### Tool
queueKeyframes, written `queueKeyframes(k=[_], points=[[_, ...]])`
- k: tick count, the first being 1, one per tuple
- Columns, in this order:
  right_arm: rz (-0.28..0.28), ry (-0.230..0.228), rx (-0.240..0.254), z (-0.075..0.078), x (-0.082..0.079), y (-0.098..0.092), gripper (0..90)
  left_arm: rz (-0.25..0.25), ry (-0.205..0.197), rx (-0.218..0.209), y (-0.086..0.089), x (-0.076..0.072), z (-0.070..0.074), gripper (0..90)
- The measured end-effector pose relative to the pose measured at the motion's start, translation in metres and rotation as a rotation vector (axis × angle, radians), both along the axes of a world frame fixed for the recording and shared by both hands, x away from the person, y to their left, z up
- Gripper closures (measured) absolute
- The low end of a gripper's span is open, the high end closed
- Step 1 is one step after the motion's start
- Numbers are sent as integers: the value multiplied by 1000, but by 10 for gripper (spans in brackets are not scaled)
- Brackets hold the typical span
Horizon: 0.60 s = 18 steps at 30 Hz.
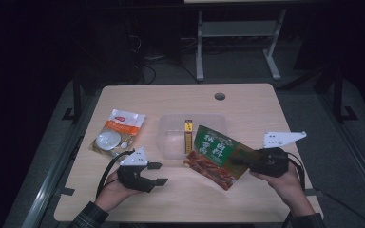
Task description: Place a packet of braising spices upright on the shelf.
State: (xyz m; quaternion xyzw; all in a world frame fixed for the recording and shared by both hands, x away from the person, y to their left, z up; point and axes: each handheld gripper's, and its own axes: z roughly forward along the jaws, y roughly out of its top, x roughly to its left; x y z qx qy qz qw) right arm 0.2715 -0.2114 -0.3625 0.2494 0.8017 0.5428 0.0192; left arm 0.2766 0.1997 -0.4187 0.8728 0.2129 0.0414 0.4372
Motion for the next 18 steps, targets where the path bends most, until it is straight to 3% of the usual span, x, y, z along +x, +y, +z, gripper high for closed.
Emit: queueKeyframes(k=[7,18], points=[[-70,-6,8,7,1,-17,895,20,22,5,3,1,-6,344],[-165,-36,-2,29,14,-19,895,20,15,8,0,4,-11,280]])
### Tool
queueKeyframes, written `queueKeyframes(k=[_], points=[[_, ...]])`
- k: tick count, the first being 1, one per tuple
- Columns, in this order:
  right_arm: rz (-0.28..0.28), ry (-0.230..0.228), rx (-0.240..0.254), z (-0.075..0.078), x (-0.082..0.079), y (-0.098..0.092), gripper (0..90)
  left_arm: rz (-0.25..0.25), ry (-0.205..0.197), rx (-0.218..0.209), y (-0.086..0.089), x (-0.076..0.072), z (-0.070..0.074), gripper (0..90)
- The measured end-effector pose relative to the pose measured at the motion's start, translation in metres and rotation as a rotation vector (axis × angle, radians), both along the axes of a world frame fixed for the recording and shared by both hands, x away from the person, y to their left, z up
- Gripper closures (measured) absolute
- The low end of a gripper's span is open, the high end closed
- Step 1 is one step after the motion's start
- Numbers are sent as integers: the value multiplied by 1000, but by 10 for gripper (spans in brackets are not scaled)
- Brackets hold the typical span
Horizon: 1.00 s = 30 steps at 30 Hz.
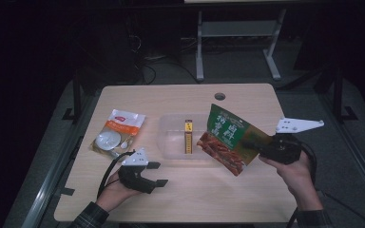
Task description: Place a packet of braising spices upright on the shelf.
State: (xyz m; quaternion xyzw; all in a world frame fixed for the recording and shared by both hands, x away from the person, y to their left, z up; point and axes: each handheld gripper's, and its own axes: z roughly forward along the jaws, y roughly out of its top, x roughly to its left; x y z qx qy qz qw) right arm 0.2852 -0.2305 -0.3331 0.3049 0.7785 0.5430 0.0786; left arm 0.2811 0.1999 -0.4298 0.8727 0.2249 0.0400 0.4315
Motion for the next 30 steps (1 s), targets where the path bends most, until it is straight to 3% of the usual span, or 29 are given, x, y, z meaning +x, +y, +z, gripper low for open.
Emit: queueKeyframes(k=[12,21,27,30], points=[[-99,-13,17,15,30,12,895,7,0,17,-2,1,-5,210],[-139,-49,2,19,53,29,894,-9,10,34,-4,2,-8,210],[-169,-44,19,18,67,36,894,-13,12,40,-6,1,-9,210],[-180,-45,4,17,73,43,894,-12,10,44,-7,1,-10,210]])
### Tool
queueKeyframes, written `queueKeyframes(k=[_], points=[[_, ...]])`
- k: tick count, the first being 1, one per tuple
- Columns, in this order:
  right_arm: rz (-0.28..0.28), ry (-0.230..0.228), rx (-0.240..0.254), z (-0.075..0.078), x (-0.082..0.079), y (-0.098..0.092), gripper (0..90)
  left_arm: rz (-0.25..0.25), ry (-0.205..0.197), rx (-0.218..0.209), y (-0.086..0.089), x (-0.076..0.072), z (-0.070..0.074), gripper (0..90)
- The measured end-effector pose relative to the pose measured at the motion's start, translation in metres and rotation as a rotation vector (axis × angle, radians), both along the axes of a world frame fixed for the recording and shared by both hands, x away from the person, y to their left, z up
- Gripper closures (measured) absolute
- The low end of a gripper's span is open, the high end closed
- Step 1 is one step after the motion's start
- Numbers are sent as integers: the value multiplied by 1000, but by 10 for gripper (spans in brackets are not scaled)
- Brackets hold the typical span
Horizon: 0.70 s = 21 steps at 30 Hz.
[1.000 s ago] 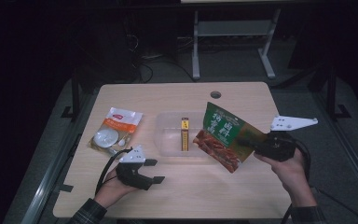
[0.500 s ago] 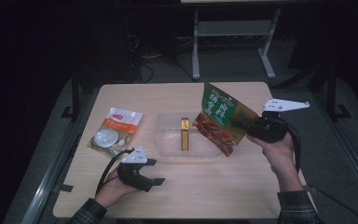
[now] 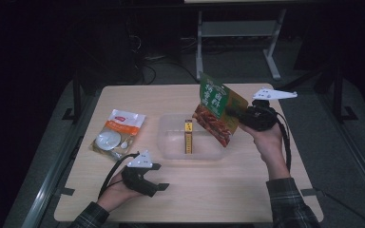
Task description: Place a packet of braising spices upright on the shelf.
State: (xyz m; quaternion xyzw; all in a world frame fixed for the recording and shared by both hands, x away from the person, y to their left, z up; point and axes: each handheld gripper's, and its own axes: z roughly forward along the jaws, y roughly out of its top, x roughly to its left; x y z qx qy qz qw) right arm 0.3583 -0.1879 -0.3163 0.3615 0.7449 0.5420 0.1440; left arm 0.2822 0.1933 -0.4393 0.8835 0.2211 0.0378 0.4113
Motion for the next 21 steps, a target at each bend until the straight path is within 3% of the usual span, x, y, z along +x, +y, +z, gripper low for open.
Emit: queueKeyframes(k=[11,21], points=[[-21,9,-16,-9,10,9,894,-7,-5,10,1,-1,0,210],[-28,0,-21,-10,9,8,894,-10,-6,10,0,-1,0,210]])
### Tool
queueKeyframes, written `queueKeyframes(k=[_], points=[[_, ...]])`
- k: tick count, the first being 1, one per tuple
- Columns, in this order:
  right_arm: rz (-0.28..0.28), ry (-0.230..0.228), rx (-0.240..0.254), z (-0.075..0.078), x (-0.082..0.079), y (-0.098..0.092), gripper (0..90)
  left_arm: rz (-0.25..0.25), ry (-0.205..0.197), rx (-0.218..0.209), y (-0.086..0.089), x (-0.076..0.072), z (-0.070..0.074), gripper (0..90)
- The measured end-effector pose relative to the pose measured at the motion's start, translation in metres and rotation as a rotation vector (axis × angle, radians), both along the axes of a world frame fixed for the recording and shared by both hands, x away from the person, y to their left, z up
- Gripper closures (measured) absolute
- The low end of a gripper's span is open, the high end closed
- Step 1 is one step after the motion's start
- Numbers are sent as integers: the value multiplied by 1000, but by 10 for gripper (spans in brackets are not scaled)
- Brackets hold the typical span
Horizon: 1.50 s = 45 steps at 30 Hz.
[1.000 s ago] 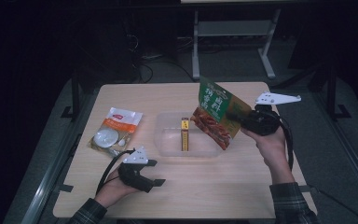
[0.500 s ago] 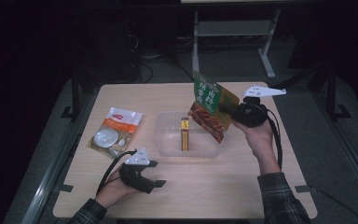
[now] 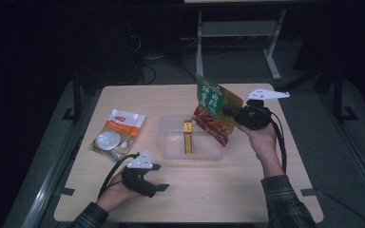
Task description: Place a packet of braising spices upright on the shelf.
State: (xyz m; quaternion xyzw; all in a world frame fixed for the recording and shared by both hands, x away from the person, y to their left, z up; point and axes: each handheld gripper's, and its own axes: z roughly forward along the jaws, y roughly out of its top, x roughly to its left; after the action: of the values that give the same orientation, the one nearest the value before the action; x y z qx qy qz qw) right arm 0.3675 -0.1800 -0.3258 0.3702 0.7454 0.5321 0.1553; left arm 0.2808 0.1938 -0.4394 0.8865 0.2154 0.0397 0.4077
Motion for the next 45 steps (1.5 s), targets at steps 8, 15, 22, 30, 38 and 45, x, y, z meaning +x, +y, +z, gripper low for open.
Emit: queueKeyframes(k=[8,15,22,30,38,45], points=[[-7,-9,-26,0,-2,4,894,-3,0,5,0,0,0,210],[4,11,-41,-7,1,9,894,-2,2,5,0,0,-1,210],[19,24,-52,-15,3,13,893,-9,3,10,-1,-1,-1,210],[40,45,-65,-24,4,16,887,-14,5,20,-1,-1,-1,210],[53,78,-86,-29,2,15,830,-24,0,36,-2,-1,-1,210],[48,86,-82,-29,-5,11,569,-20,1,23,-1,0,-2,210]])
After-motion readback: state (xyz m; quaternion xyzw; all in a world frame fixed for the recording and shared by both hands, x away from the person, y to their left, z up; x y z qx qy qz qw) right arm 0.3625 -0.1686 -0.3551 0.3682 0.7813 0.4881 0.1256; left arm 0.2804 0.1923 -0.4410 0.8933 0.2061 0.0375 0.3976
